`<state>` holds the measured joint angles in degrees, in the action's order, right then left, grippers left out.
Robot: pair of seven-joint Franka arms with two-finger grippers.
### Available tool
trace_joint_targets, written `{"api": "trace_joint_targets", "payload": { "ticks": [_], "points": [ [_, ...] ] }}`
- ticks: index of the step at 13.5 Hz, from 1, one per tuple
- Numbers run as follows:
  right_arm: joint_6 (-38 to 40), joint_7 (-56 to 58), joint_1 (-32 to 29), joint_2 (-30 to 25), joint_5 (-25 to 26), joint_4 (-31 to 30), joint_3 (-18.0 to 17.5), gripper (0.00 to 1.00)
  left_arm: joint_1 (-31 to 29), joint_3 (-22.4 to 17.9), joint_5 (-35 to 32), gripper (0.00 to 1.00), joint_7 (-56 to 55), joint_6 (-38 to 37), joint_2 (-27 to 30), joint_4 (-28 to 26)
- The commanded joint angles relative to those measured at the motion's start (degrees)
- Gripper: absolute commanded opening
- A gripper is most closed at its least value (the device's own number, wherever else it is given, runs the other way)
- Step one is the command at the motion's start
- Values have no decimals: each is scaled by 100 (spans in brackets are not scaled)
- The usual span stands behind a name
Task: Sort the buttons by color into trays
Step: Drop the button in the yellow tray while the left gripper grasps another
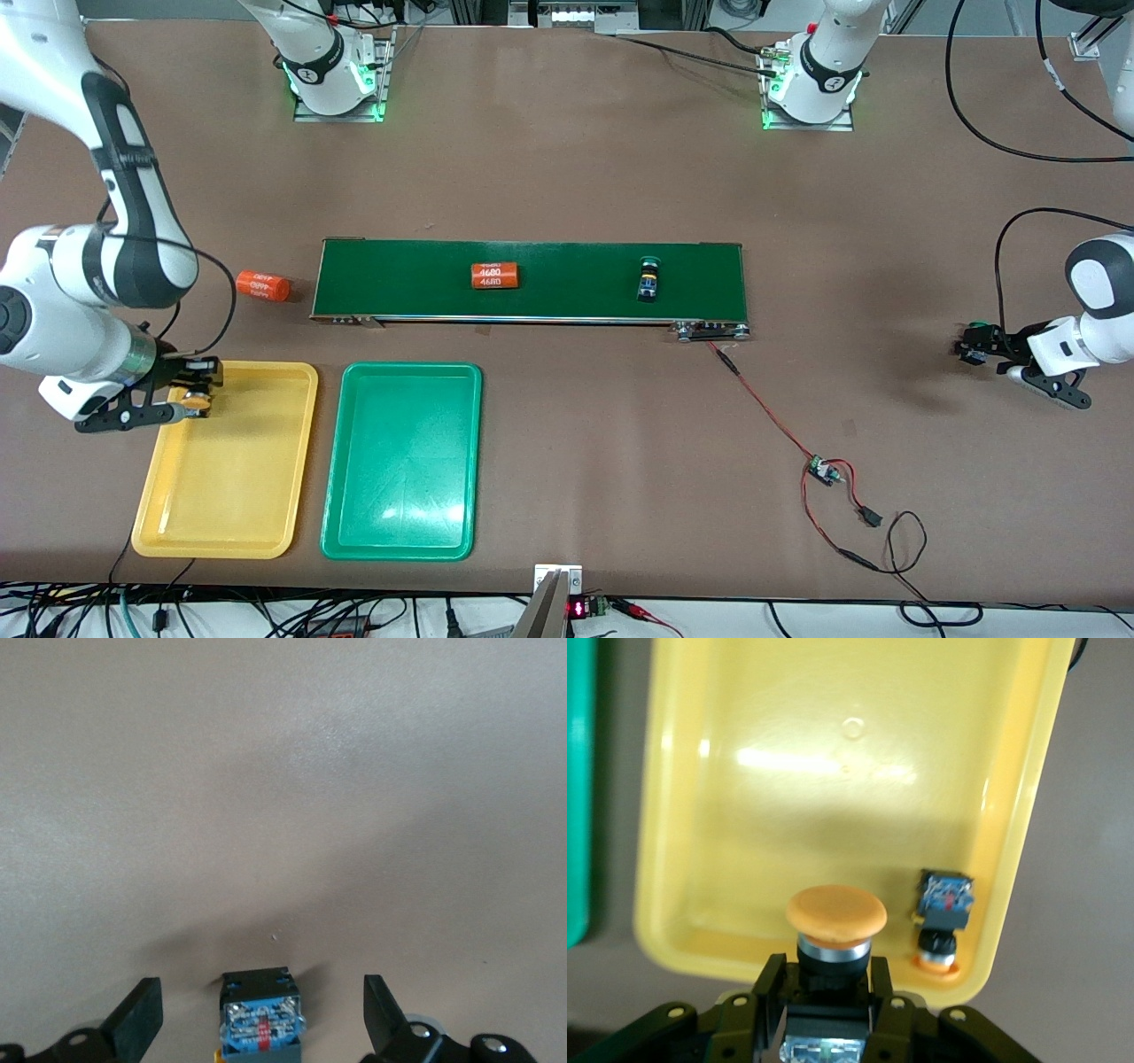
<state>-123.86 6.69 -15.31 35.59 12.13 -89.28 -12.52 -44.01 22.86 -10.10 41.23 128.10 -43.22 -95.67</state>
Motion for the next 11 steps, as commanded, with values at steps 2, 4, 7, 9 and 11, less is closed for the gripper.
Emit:
{"api": "trace_joint_targets", "payload": {
  "ticks": [2, 4, 7, 9, 11],
  "points": [
    [-86, 70, 28, 439, 44, 437, 21, 15, -134, 52, -133, 79, 210, 189, 16, -154],
    [-130, 26, 37, 545, 35, 464, 21, 15, -134, 52, -124, 59, 419, 241, 7, -154],
    [-366, -1, 37, 782, 18, 464, 21, 17, -221, 52, -124, 29, 789, 286, -10, -154],
    [-534, -1, 37, 896, 9, 455, 21, 21, -222, 52, -124, 11, 930, 277, -2, -154],
    [-578, -18, 37, 967, 9, 446, 21, 22, -213, 52, -124, 2, 974, 172, 94, -154]
  ]
}}
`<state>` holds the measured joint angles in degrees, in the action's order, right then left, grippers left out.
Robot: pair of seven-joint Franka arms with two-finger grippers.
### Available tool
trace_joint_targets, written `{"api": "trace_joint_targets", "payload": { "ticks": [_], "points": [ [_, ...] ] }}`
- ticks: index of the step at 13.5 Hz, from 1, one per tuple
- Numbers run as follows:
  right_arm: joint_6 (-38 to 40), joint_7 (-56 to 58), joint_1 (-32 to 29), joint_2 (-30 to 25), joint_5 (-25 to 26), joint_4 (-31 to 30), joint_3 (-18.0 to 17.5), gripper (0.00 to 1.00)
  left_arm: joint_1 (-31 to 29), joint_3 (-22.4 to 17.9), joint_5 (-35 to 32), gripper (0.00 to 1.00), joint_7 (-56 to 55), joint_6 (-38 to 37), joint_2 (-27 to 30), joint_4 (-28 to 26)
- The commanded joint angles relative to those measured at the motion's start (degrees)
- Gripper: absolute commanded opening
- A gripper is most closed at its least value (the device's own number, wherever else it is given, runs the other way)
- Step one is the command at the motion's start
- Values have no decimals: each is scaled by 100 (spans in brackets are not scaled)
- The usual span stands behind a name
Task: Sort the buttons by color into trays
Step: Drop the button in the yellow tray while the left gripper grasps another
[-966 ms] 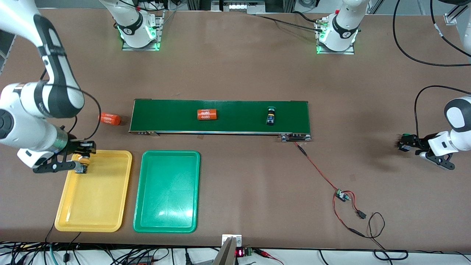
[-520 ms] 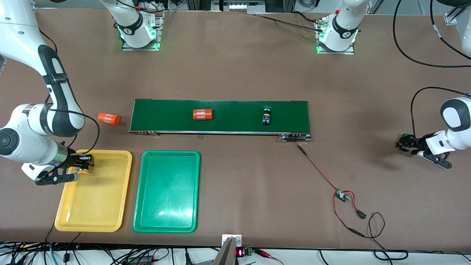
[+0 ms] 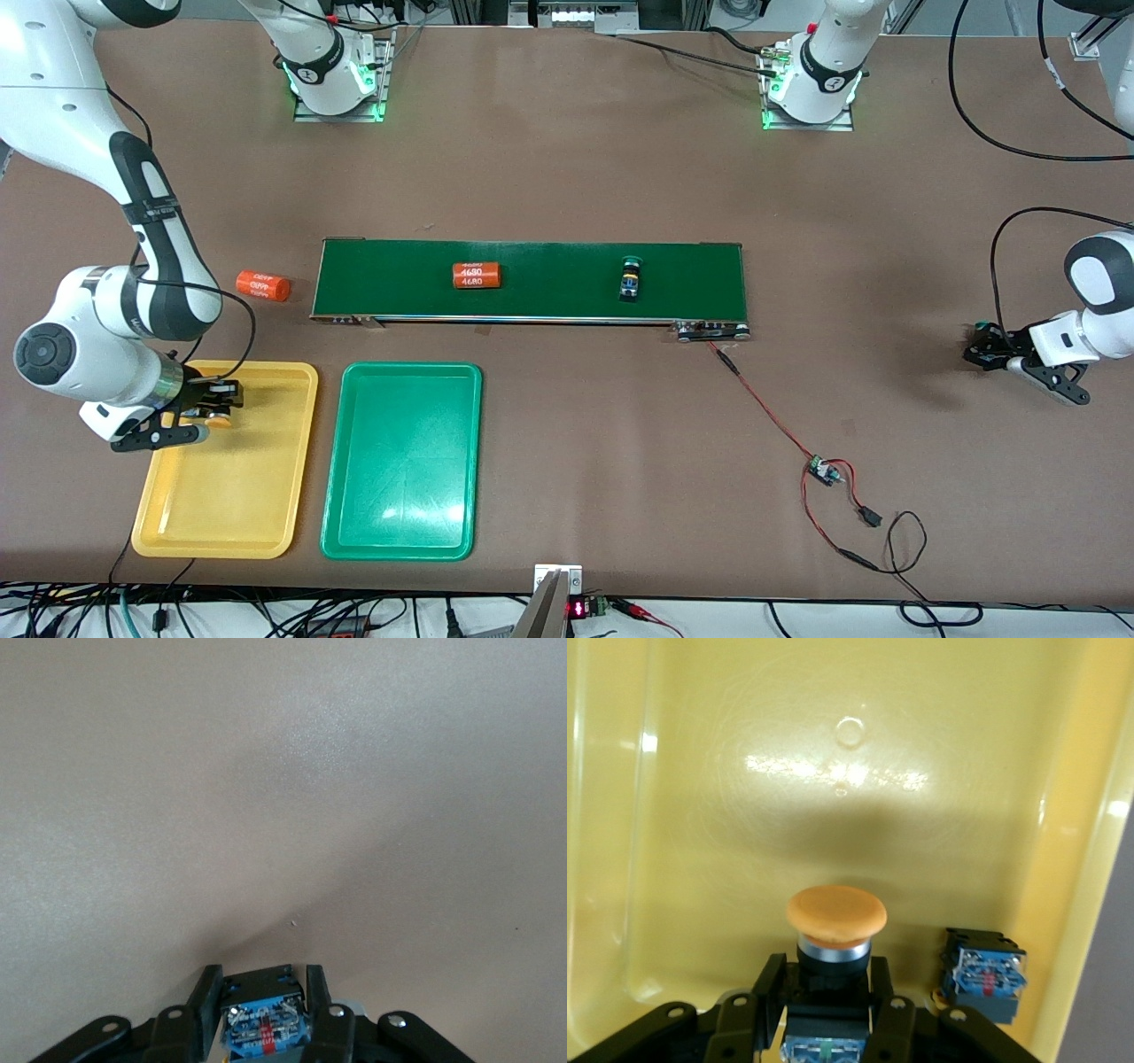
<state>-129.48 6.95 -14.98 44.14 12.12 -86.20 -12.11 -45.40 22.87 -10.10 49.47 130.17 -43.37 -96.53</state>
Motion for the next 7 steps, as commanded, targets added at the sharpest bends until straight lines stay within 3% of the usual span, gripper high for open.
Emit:
{"api": "trace_joint_targets", "payload": {
  "ticks": [1, 2, 5, 6, 7],
  "points": [
    [-16, -62, -4, 130, 9, 139, -2, 26, -65, 59, -123, 0, 150, -201, 197, -67],
    [-42, -62, -5, 147, 9, 139, -2, 35, -56, 94, -123, 0, 63, -525, 319, -67],
    [-95, -80, -13, 165, 1, 121, -2, 76, 180, 147, -115, 0, -550, -1606, 924, -85],
    [-95, -80, -13, 165, 1, 121, -2, 84, 346, 147, -106, 0, -709, -1835, 1153, -128],
    [-95, -80, -13, 165, 1, 121, -2, 86, 487, 147, -71, 0, -859, -1977, 1373, -207]
  ]
}}
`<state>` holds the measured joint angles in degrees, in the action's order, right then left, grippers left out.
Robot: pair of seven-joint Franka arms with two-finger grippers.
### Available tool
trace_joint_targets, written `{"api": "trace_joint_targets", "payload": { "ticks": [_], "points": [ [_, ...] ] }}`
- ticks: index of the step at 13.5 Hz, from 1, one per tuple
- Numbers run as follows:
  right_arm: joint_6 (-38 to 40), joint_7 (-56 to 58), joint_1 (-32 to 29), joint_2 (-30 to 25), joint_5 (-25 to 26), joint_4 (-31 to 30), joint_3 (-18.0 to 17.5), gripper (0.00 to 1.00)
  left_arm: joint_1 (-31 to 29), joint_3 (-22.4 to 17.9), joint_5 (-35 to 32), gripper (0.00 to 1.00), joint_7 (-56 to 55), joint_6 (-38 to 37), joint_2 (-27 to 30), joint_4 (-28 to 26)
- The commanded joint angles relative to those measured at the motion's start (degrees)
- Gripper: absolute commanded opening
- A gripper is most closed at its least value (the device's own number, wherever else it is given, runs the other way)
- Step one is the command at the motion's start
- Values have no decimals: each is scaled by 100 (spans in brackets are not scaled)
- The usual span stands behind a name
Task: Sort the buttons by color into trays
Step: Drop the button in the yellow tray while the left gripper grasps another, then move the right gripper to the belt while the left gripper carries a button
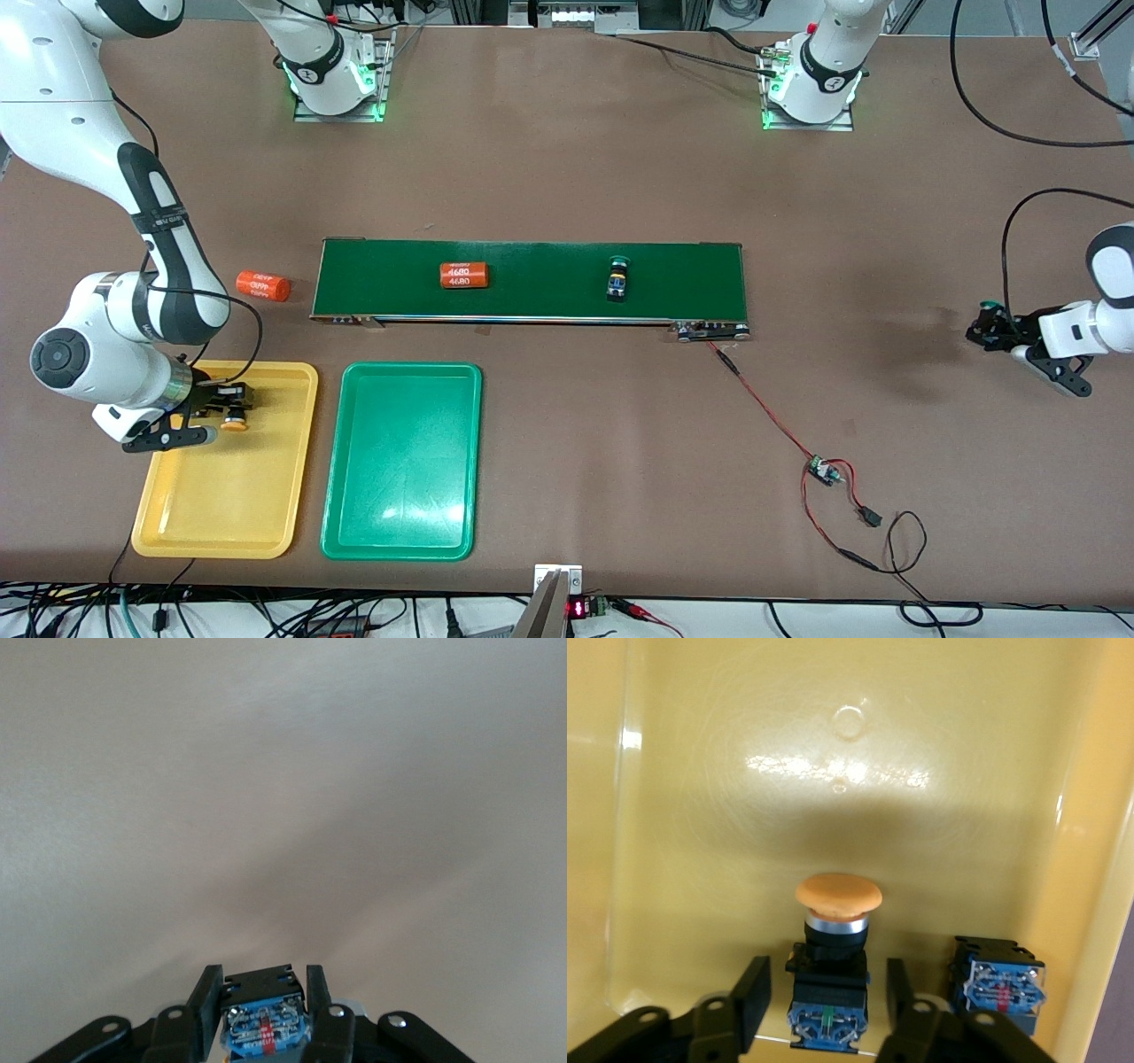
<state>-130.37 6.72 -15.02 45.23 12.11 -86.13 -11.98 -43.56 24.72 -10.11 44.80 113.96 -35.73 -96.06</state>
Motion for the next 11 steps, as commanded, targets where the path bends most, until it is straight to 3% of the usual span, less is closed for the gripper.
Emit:
{"api": "trace_joint_targets", "payload": {
  "ticks": [1, 3, 4, 5, 9, 11],
  "points": [
    [2, -65, 8, 38, -7, 114, -23, 86, 434, -37, -18, 0, -532, -487, 785, -299],
    [98, -214, 43, -84, -25, 114, -24, 86, 663, -28, 366, 0, -665, -673, 910, -300],
    [334, -249, 78, -172, -33, 114, -24, 98, 795, -2, 587, 0, -735, -673, 928, -308],
    [554, -328, 113, -312, -34, 114, -24, 100, 944, 16, 685, 0, -988, -673, 989, -326],
    [1573, -697, 236, -945, -60, 87, -50, 100, 1655, 86, 1142, 0, -2323, -594, 1445, -721],
    [2013, -768, 289, -1244, -366, 78, -41, 100, 1972, 86, 1195, 0, -2974, -585, 1534, -748]
  ]
}}
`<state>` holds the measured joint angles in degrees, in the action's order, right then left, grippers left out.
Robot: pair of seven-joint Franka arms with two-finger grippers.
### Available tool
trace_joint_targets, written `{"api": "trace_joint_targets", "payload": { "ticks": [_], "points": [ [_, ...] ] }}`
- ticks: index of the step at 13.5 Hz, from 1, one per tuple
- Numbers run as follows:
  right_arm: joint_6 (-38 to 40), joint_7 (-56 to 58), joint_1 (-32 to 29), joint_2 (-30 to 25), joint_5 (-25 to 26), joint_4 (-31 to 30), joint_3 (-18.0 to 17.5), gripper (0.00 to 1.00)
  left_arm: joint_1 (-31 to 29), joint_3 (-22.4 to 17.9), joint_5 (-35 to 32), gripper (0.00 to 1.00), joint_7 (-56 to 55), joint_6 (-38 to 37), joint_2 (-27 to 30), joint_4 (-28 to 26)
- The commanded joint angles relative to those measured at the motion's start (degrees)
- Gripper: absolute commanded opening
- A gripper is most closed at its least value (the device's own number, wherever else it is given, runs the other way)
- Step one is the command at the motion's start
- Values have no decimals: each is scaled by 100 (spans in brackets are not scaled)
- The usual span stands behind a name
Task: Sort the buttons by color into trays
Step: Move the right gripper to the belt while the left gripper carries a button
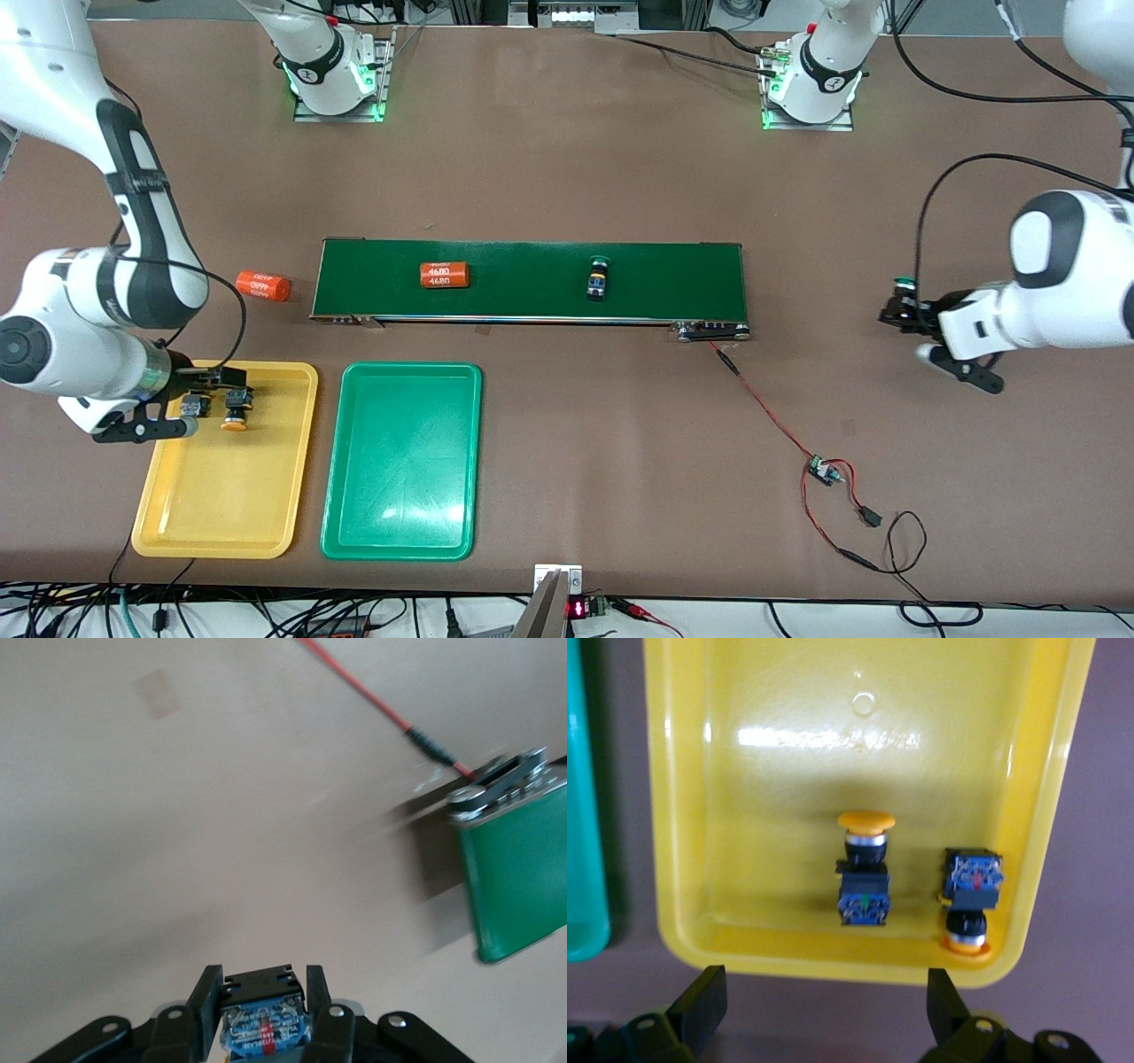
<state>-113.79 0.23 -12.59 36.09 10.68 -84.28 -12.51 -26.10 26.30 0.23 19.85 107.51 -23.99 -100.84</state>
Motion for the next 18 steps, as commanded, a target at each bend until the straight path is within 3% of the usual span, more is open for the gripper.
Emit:
{"api": "trace_joint_targets", "payload": {
  "ticks": [1, 5, 10, 14, 18],
  "points": [
    [557, -129, 64, -478, -259, -107, 12, 100, 403, -72, 258, 0, -795, 225, 412, -383],
    [1059, -251, 178, -1032, -268, -185, 12, 100, 983, -63, 276, 0, -1912, 1394, 588, -1139],
    [1675, -734, 388, -1586, -601, -221, 3, 100, 1388, 86, 294, 0, -3037, 1755, 588, -1272],
    [1877, -814, 538, -2148, -689, -650, 3, 100, 1985, 113, 505, 0, -3873, 2939, 474, -1797],
    [1817, -814, 538, -2825, -935, -1370, 3, 100, 2100, 121, 505, 0, -4006, 2969, 518, -1931]
  ]
}}
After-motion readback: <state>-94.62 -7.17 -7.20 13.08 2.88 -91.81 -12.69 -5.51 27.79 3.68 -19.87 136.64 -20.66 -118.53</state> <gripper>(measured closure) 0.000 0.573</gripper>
